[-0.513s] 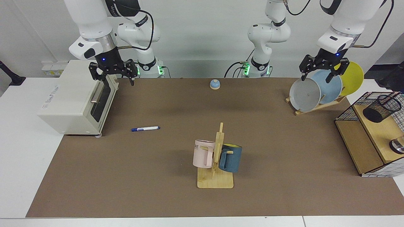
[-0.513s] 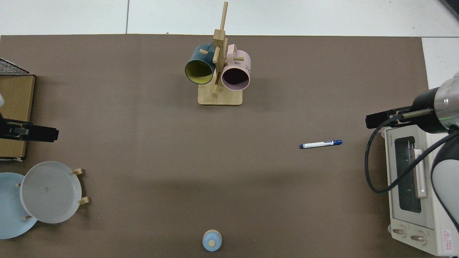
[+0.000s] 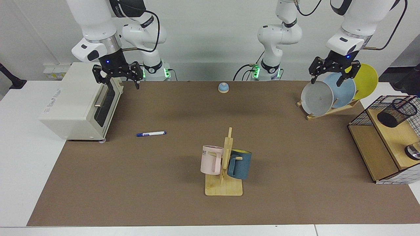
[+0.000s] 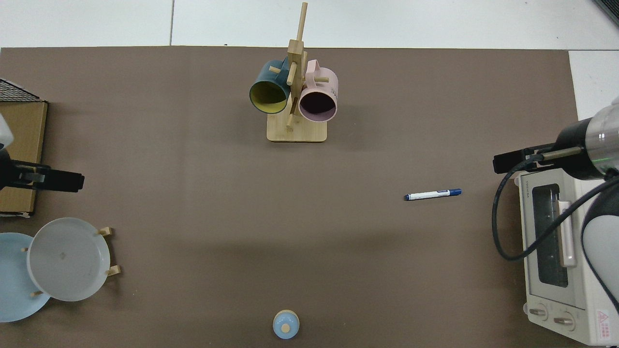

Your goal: Put markers into pen holder

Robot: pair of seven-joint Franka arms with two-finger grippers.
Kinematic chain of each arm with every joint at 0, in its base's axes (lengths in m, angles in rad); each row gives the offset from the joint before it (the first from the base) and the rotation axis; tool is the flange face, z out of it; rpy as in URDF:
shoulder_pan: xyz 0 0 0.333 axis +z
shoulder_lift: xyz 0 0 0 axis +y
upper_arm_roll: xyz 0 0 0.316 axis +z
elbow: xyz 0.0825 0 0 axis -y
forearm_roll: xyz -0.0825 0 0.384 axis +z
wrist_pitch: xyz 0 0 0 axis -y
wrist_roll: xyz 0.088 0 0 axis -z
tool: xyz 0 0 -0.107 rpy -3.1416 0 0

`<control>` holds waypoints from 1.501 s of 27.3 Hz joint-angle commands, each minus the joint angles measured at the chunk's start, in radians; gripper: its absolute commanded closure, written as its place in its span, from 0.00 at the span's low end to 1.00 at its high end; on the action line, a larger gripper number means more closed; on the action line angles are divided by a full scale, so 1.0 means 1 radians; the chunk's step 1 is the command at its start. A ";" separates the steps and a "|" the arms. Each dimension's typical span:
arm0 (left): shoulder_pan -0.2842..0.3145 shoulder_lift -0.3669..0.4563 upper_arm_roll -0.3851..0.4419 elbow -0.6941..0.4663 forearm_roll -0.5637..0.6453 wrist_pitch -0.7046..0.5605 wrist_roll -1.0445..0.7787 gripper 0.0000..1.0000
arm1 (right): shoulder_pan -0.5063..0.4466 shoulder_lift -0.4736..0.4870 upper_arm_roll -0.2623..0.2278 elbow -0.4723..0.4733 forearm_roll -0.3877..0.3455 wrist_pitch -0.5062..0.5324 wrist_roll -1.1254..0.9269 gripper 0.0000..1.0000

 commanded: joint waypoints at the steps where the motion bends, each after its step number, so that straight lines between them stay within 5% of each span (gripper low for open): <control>1: -0.020 -0.009 0.009 -0.002 0.010 -0.013 -0.008 0.00 | -0.017 -0.009 0.008 -0.014 0.002 0.006 -0.032 0.00; 18: -0.008 -0.010 0.004 -0.007 0.008 -0.019 -0.008 0.00 | -0.043 -0.024 0.006 -0.068 0.027 -0.027 -0.041 0.00; 41: -0.008 -0.010 0.006 -0.024 0.008 -0.019 -0.008 0.00 | -0.052 0.051 0.006 -0.356 0.015 0.319 -0.158 0.00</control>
